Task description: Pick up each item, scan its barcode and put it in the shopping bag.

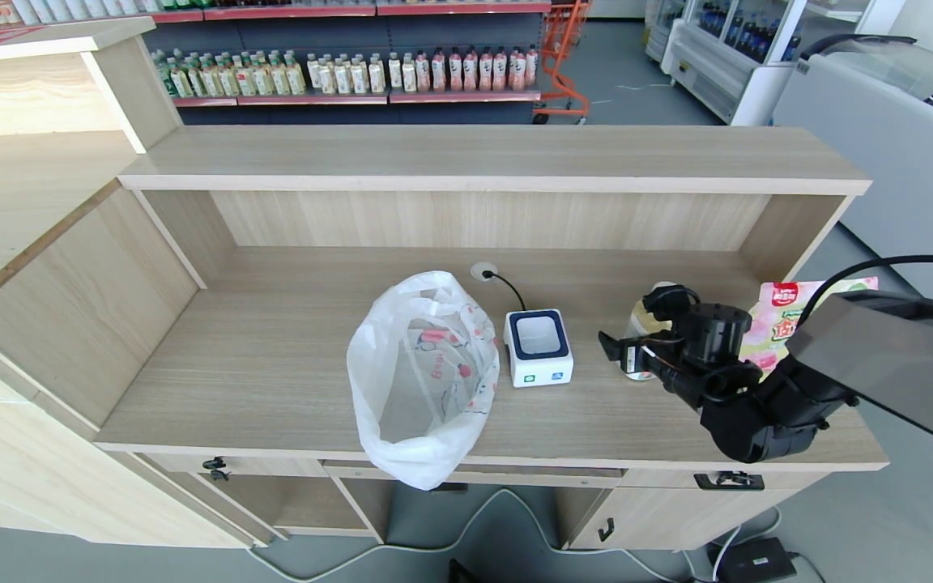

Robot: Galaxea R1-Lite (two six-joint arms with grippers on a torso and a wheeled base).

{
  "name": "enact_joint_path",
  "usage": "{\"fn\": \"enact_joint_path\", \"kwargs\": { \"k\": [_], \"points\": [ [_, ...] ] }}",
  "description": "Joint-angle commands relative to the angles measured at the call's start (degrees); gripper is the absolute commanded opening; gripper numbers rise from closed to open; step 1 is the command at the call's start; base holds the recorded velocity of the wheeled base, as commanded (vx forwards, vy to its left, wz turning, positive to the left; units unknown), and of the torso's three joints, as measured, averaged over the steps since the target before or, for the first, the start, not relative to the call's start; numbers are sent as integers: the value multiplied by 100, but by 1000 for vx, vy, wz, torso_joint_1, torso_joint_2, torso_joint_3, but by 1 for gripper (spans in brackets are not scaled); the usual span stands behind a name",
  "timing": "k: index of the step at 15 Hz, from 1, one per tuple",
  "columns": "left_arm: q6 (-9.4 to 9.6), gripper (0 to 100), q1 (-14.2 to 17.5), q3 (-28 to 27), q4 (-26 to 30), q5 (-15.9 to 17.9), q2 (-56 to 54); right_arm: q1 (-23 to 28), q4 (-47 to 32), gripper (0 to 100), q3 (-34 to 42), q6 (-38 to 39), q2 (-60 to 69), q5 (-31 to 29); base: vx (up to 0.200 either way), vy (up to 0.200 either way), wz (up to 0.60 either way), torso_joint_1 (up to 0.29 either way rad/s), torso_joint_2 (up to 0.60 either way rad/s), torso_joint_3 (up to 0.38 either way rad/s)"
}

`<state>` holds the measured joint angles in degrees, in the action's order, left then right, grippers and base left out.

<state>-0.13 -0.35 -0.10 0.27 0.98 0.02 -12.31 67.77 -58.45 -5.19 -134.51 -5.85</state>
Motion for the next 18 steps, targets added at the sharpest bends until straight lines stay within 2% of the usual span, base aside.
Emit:
{"fn": "enact_joint_path", "kwargs": {
  "k": [1,15,17,18],
  "points": [
    [-4,100,0,1,0,-1,-2,1,61,0,-17,-17,-75,5,0,0,0,0,0,0],
    [-4,100,0,1,0,-1,-2,10,211,0,-96,-474,-66,5,0,0,0,0,0,0],
    [-4,100,0,1,0,-1,-2,10,219,0,1,-342,355,365,0,0,0,0,0,0],
    [-4,100,0,1,0,-1,-2,10,184,0,352,-52,971,910,0,0,0,0,0,0]
  ]
}}
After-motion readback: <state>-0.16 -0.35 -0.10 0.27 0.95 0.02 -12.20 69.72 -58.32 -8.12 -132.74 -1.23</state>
